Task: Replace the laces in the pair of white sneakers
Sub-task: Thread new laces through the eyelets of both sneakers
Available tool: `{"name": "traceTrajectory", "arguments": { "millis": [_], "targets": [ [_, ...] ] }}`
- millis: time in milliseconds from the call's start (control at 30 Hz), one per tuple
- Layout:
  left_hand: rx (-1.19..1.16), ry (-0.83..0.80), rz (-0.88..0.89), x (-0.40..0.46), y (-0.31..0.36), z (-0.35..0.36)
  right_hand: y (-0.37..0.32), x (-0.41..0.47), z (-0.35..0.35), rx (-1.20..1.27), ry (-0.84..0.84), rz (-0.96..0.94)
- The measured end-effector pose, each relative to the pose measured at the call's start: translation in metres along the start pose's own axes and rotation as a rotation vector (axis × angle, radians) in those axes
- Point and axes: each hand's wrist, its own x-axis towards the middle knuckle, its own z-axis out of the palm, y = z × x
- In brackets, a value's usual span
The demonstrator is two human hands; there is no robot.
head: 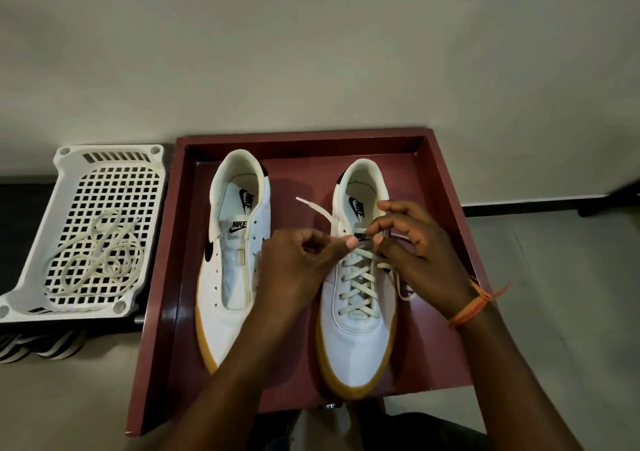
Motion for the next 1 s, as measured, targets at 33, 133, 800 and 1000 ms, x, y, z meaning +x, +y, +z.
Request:
{"name": "traceTrajectory", "arguments": {
  "millis": [33, 133, 800, 1000],
  "targets": [
    [0.025, 0.038, 0.059, -0.001, 0.001, 0.002, -0.001, 0.0, 0.002, -0.012, 0.018, -0.01],
    [0.019, 0.109, 0.09, 0.002, -0.005, 0.006, -0.003, -0.001, 0.006, -0.038, 0.046, -0.017],
    [0.088, 0.163, 0.024, -0.003, 0.009, 0.009, -0.002, 0.0, 0.004, 0.049, 0.114, 0.014],
    [-0.356, 0.319, 0.03, 0.007, 0.02, -0.015, -0.001, 0.0, 0.003, 0.102, 0.093, 0.039]
  ]
}}
